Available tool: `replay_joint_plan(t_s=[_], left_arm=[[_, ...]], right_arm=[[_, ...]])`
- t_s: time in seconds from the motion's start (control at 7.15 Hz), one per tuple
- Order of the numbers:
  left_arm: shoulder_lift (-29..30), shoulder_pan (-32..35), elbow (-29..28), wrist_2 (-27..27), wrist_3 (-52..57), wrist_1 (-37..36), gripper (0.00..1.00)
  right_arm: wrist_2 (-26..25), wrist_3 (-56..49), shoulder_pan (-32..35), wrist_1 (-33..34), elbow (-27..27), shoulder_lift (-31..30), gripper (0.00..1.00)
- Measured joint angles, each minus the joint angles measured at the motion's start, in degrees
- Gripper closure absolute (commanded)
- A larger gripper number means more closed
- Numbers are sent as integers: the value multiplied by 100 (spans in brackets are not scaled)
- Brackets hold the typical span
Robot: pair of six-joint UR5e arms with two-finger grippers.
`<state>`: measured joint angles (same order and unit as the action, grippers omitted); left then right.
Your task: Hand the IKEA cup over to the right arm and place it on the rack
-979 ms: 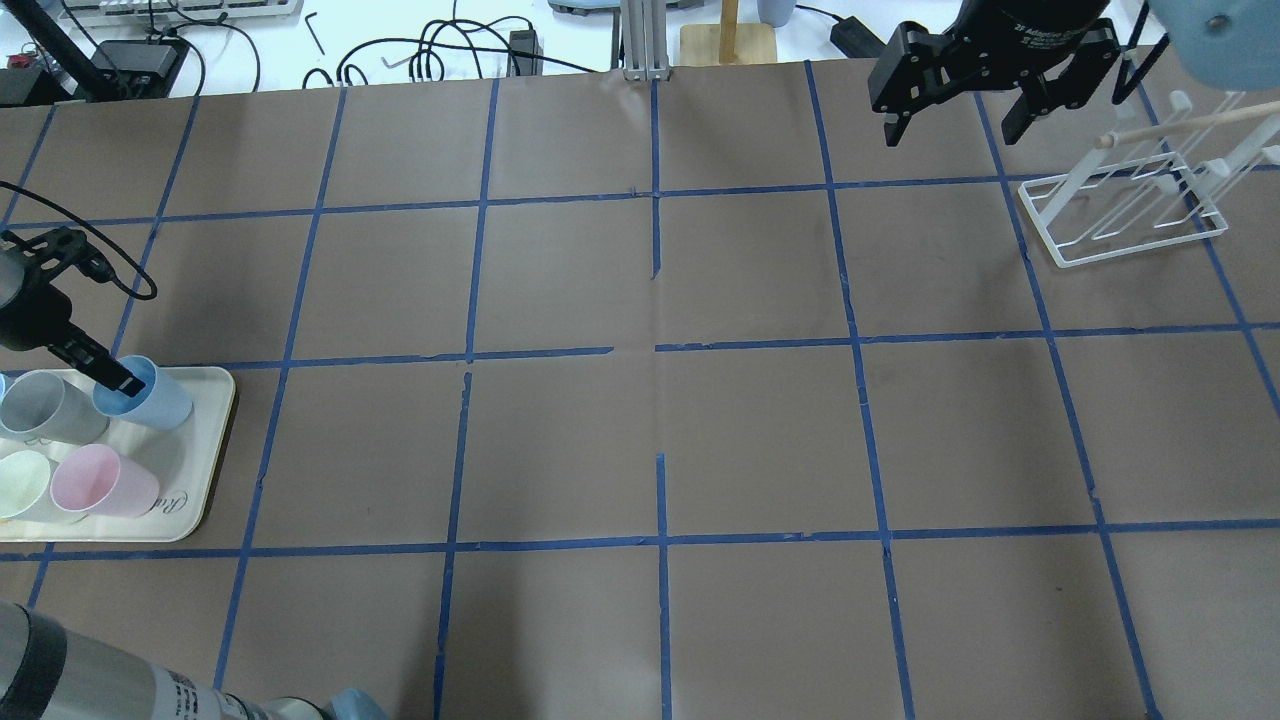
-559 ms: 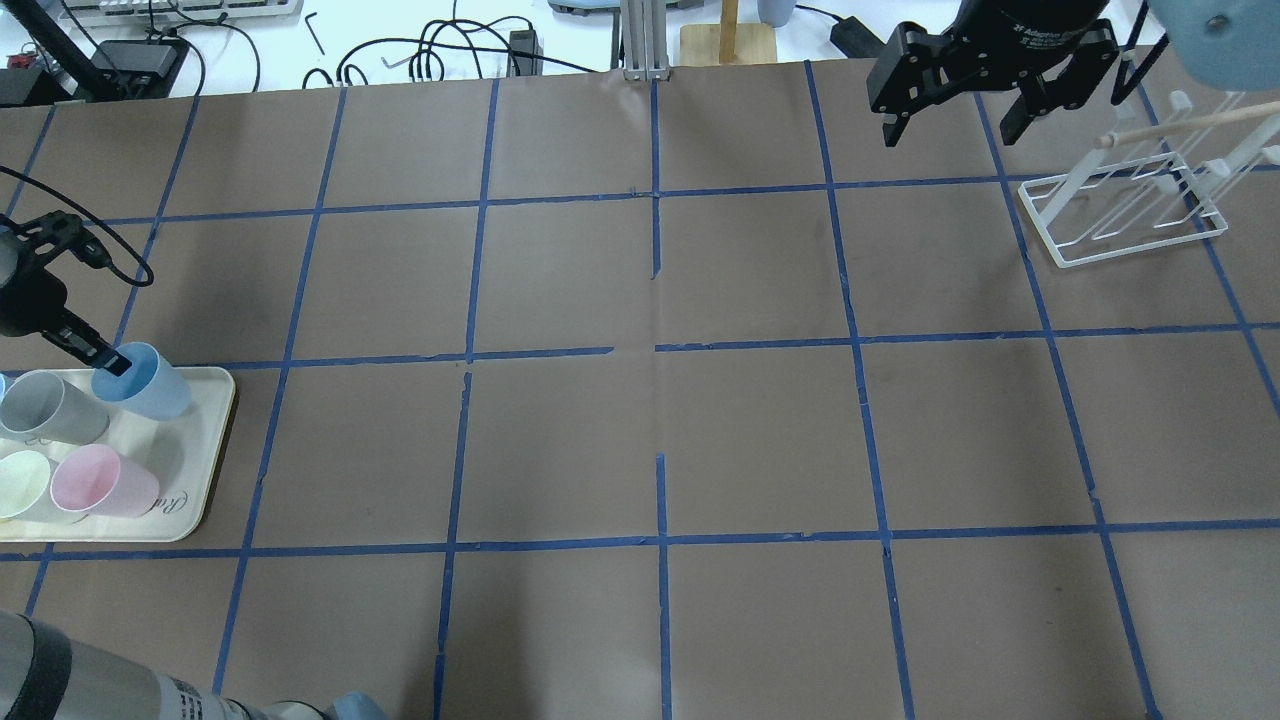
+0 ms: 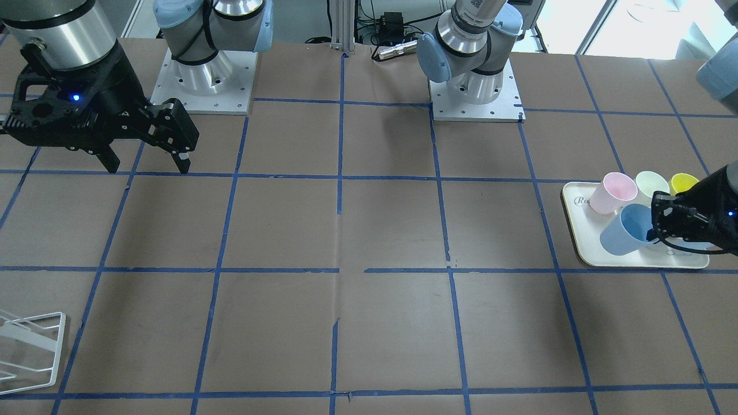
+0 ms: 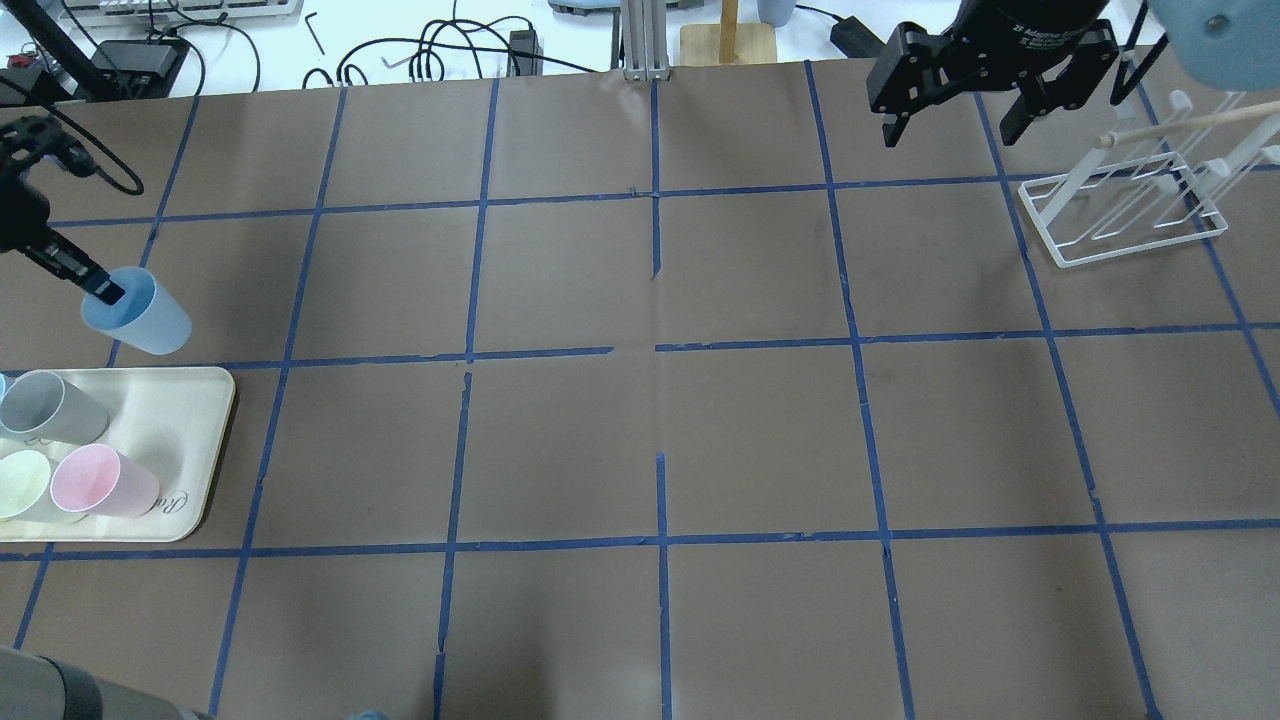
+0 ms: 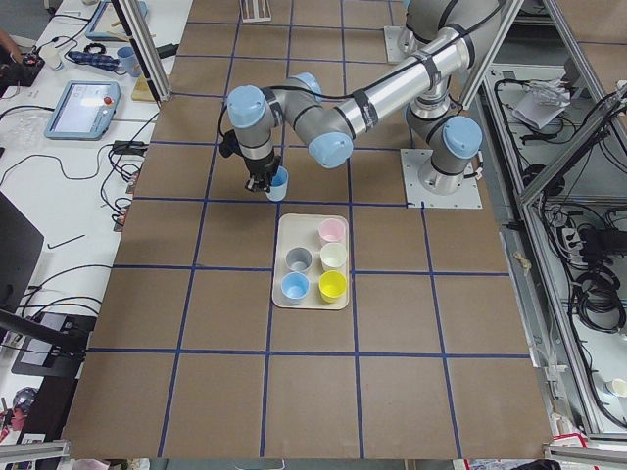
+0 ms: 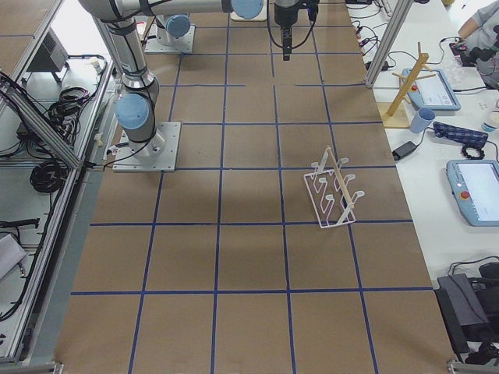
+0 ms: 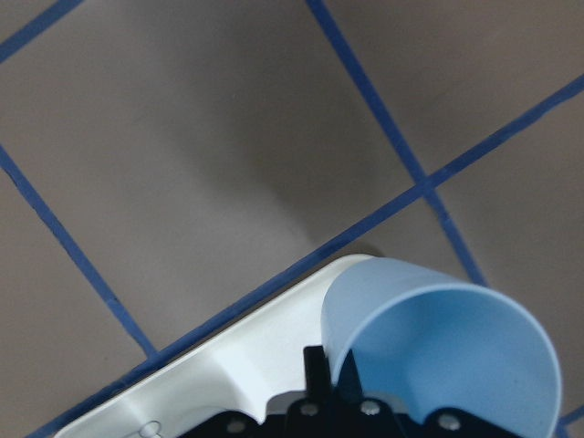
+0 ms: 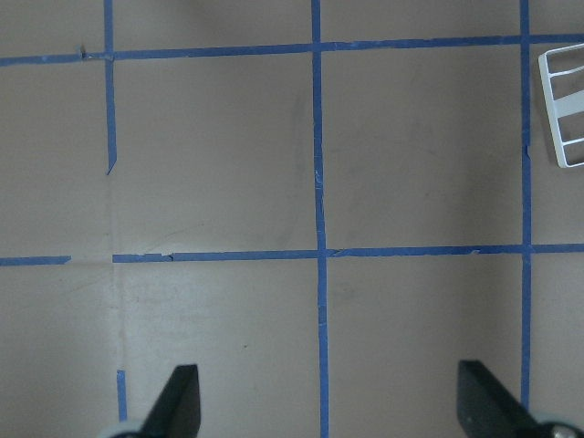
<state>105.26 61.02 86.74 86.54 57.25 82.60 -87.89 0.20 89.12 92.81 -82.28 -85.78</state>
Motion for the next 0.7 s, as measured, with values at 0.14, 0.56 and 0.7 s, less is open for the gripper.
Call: replay_joint_plan(t_s=[0.14,0.56,0.7], left_arm=[[-130,320,-117,-275,-592,305,100],[-407,1350,-98,-1020,-2192,660,100],[-454,1667,-16,-1259,-2636,669,100]], right_arm=[[-6,-19,-4,4,0,0,0],[14,-170,-47,11,-2,5,0],[30,-365,-110,1,-1,5,0]])
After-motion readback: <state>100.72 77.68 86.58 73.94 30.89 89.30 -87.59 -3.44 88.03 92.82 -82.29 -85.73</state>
